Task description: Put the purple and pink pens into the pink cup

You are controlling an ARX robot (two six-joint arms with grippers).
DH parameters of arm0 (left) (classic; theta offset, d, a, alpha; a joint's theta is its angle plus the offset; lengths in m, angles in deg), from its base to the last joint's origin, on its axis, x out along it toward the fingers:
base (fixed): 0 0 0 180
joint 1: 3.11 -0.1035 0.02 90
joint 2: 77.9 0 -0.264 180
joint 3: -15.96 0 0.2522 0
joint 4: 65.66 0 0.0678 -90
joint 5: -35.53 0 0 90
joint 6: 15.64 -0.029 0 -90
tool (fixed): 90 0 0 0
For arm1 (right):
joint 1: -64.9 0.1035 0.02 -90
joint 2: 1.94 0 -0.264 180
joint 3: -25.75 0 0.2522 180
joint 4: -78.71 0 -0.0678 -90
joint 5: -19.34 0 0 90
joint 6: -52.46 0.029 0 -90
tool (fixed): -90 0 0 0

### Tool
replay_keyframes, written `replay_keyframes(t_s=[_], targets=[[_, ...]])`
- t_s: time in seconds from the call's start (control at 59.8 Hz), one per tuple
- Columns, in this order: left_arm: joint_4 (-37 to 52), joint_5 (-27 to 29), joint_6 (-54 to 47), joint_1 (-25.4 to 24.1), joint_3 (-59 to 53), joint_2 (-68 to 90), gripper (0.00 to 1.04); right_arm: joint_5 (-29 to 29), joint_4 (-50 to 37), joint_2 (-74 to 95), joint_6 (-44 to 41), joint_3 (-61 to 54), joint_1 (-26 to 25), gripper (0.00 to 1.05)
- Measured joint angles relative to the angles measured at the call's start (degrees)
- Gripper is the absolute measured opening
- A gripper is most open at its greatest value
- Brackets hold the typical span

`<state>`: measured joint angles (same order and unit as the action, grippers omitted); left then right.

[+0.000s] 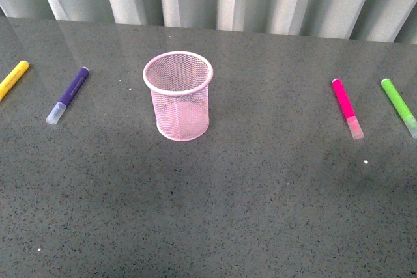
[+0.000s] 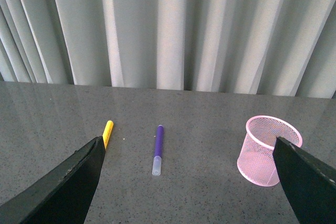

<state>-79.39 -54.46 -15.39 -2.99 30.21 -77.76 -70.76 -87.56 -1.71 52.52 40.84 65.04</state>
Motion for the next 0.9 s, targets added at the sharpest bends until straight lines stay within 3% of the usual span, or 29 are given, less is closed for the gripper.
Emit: replay_keyframes(t_s=[0.15, 0.217, 0.267, 0.518, 0.635, 0.903], targets=[[-0.09, 0.46, 0.15, 0.07, 0.02, 0.07, 0.98, 0.00, 0.00, 0.00, 0.00, 0.00, 0.00, 0.98], [-8.74, 13.18, 5.97, 3.58, 3.39, 5.70, 0.98, 0.00, 0.00, 0.02, 0.00, 0.00, 0.00, 0.98], [-11.06, 17.53, 10.69, 4.22, 4.79, 11.63, 0.98, -0.02, 0.00, 0.00, 0.00, 0.00, 0.00, 0.98], [0.50, 9.16, 12.81, 4.07, 16.55, 40.98, 0.98, 0.00, 0.00, 0.00, 0.00, 0.00, 0.00, 0.98], [-1.79, 5.27, 10.64, 4.70, 26.99, 60.02, 0.98, 0.00, 0.00, 0.00, 0.00, 0.00, 0.00, 0.98], [-7.91, 0.92, 4.02, 4.98, 47.80, 86.01, 0.98, 0.00, 0.00, 0.00, 0.00, 0.00, 0.00, 0.98]])
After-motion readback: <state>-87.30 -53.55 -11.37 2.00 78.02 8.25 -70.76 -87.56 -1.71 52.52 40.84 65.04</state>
